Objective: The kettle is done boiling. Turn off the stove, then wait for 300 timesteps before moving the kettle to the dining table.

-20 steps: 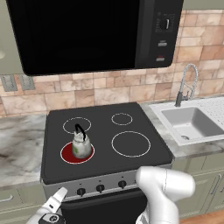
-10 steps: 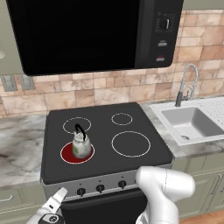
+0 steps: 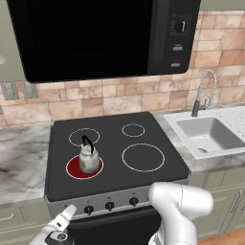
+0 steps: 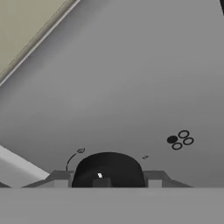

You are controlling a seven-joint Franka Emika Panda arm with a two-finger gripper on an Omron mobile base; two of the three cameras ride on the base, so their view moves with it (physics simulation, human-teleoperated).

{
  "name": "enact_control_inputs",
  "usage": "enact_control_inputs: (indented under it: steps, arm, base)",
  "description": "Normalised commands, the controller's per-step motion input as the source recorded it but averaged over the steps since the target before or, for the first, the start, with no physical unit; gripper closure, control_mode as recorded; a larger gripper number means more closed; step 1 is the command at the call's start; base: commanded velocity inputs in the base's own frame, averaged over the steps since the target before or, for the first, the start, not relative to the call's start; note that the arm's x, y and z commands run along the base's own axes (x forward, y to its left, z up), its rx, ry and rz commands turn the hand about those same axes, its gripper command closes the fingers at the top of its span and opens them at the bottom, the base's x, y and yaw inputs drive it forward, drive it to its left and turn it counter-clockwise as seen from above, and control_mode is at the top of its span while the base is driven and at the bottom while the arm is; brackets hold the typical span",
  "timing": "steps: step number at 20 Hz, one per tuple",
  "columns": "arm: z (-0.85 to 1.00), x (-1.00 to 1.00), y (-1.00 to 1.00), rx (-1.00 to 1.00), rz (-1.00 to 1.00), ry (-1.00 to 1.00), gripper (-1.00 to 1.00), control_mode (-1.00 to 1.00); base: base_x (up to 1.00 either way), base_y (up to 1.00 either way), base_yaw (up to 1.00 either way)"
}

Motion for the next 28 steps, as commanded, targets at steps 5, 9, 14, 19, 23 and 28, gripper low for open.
enact_control_inputs:
  steps: [5, 9, 14, 19, 23, 28]
  arm:
    - [-0.18, 0.0, -0.18, 0.17, 0.0, 0.0, 1.0, -1.0]
    - [-0.09, 0.0, -0.14, 0.14, 0.0, 0.0, 1.0, -1.0]
    - [-0.06, -0.05, -0.11, 0.16, 0.0, 0.0, 1.0, -1.0]
    - [-0.05, -0.06, -0.11, 0.2, 0.0, 0.0, 1.0, -1.0]
    - [-0.16, -0.07, -0.12, 0.23, 0.0, 0.0, 1.0, -1.0]
    - [-0.13, -0.08, -0.1, 0.22, 0.0, 0.0, 1.0, -1.0]
  base:
    - [0.0, 0.0, 0.0]
    - [0.0, 0.0, 0.0]
    - [0.0, 0.0, 0.0]
    - [0.0, 0.0, 0.0]
    - [0.0, 0.0, 0.0]
    - [0.0, 0.0, 0.0]
